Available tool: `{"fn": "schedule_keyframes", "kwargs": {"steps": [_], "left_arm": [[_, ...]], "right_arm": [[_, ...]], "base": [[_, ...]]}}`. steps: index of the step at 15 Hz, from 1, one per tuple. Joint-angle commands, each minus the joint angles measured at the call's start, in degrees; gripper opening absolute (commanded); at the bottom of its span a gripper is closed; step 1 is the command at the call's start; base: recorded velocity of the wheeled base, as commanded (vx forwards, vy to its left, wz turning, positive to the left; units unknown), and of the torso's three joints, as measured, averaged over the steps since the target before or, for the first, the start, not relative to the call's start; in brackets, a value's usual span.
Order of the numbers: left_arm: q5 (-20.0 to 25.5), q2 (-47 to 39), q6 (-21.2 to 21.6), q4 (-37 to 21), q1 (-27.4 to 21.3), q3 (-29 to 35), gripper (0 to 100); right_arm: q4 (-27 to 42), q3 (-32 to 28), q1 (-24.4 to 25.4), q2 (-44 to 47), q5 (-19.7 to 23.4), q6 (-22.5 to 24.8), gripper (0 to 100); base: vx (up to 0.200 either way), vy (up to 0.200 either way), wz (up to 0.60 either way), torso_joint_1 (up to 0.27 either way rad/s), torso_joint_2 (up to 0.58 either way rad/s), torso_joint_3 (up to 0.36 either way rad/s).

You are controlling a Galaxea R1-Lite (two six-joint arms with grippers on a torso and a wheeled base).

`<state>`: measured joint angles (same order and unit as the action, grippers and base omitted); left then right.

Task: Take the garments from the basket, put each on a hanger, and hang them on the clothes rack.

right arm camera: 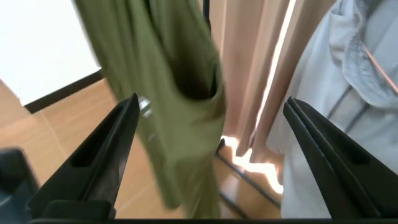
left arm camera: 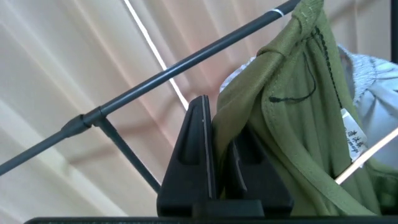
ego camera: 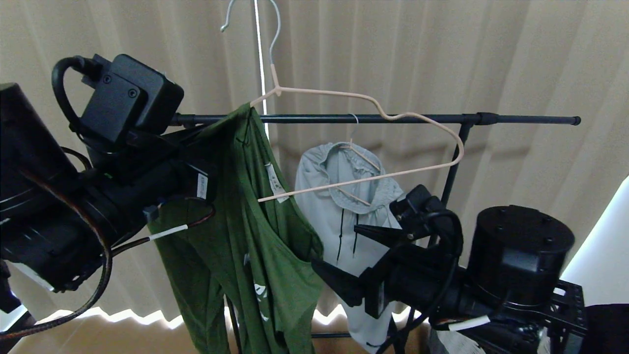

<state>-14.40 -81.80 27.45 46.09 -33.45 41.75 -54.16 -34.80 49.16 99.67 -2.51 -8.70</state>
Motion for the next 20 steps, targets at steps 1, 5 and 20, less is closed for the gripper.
{"fn": "schedule_keyframes", "kwargs": {"steps": [1, 5, 20], "left_arm": [[0.0, 1.6, 0.1, 0.0, -0.9, -0.4, 0], [0.0, 3.0, 0.3, -0.1, -2.2, -2.3, 0], [-0.1, 5.9, 5.9, 0.0, 5.7, -9.9, 0]], "right_arm": [[-0.9, -3.0, 0.0, 5.4, 0.0, -0.2, 100], [-0.9, -5.1, -0.6, 7.4, 0.0, -0.3, 100], [-1.3, 5.0, -8.0, -4.5, -3.7, -0.5, 0]], "base": [[0.000, 0.000, 0.00, 0.000, 0.00, 0.000], [0.000, 0.000, 0.00, 0.000, 0.00, 0.000], [0.000, 0.000, 0.00, 0.000, 0.00, 0.000]]}}
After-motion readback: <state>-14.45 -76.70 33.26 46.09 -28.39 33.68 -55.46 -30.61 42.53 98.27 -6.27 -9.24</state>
